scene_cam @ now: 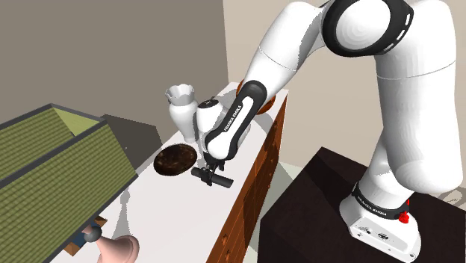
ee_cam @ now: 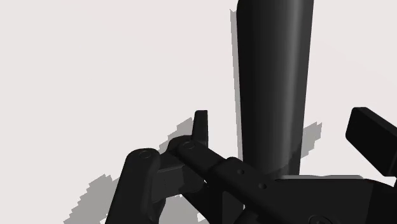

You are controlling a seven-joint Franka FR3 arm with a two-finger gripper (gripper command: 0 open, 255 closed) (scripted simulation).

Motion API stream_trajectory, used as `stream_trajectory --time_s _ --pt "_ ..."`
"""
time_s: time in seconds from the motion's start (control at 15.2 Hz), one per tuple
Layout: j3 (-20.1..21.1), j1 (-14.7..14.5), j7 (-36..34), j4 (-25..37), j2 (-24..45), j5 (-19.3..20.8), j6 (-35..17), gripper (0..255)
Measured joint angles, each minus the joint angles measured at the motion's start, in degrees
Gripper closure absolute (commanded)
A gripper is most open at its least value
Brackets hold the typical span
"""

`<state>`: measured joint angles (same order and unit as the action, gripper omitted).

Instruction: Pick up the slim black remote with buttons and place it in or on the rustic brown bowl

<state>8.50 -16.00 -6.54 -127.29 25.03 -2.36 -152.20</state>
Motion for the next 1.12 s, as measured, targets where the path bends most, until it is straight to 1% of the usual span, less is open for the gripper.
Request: stream_trajectory --time_s 0.13,0.2,0.86,1.12 --pt "0.00 -0.01 0.00 0.01 0.03 0.01 -0.02 0" --pt "0.00 -0.01 0.00 0.01 0.03 0.01 -0.02 255" --pt "-0.13 0.14 0.07 -0.06 -0.16 0.00 -0.09 255" --pt "0.20 0.07 -0.08 -0.02 -1.87 -0.21 1.81 255"
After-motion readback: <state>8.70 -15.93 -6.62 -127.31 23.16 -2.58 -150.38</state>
